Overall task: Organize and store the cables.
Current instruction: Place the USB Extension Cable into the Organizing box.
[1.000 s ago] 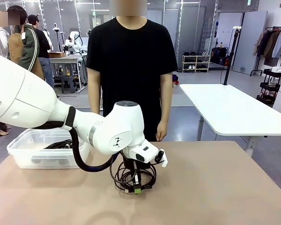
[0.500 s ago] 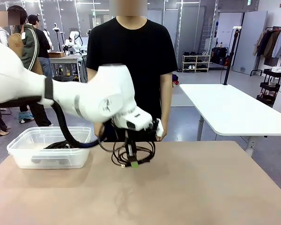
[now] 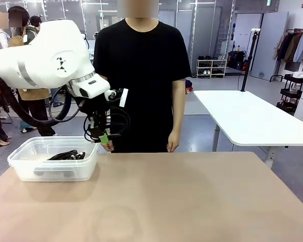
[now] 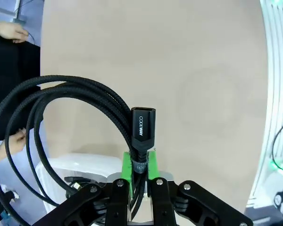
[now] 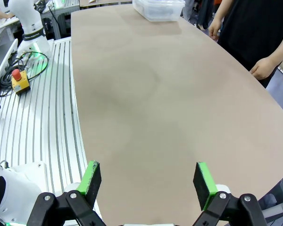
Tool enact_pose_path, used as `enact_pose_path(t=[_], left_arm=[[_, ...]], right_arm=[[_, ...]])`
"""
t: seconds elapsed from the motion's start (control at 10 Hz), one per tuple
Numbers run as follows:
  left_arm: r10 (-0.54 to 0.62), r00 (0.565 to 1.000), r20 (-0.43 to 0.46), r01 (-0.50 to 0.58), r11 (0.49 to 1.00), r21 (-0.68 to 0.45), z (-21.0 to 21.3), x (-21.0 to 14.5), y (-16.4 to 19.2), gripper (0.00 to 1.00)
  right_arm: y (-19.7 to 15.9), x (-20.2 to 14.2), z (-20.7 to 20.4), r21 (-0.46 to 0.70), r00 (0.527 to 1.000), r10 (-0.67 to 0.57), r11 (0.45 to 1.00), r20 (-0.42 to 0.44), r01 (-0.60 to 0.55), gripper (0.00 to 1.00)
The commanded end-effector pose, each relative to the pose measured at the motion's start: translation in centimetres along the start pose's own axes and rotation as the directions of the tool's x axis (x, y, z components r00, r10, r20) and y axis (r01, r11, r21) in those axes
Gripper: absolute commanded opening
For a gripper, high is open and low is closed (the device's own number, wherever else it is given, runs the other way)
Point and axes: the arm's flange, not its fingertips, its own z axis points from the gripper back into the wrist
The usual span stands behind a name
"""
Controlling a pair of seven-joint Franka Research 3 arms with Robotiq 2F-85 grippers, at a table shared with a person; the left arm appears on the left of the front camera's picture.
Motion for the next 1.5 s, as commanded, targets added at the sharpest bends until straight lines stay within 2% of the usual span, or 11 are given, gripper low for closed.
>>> enact_pose_path(t=[0.0,0.1,0.3,0.6,0.8,1.0,1.2,1.4], left_arm=[[-0.007,1.0,0.018,0.007,1.0,-0.025,0.5,-2.8,0.1,0.0],[0.073,0.997,0.012,-0.073,0.997,-0.017,1.8,-11.3,3.2,0.0],[0.078,0.997,0.01,-0.078,0.997,-0.015,1.9,-11.8,3.3,0.0],[0.12,0.992,0.044,-0.118,0.992,-0.035,2.1,-19.1,5.9,0.0],[0.192,0.98,0.047,-0.189,0.979,-0.07,-0.3,-22.8,7.6,0.0],[0.22,0.975,0.041,-0.216,0.973,-0.082,-2.7,-24.7,8.3,0.0],[0.236,0.972,0.007,-0.235,0.971,-0.04,-5.5,-25.2,8.9,0.0],[0.266,0.964,0.006,-0.265,0.963,-0.055,-8.4,-25.2,9.1,0.0]], right_arm=[[-0.1,0.3,0.1,-0.011,1.0,-0.006,1.0,0.012,0.007,1.0],[-0.1,0.3,0.1,-0.011,1.0,-0.006,1.0,0.012,0.007,1.0],[-0.1,0.3,0.1,-0.011,1.0,-0.006,1.0,0.012,0.007,1.0],[-0.1,0.3,0.1,-0.011,1.0,-0.006,1.0,0.012,0.007,1.0],[-0.1,0.3,0.1,-0.011,1.0,-0.006,1.0,0.012,0.007,1.0],[-0.1,0.3,0.1,-0.011,1.0,-0.006,1.0,0.012,0.007,1.0],[-0.1,0.3,0.1,-0.011,1.0,-0.006,1.0,0.012,0.007,1.0],[-0.1,0.3,0.1,-0.011,1.0,-0.006,1.0,0.012,0.007,1.0]])
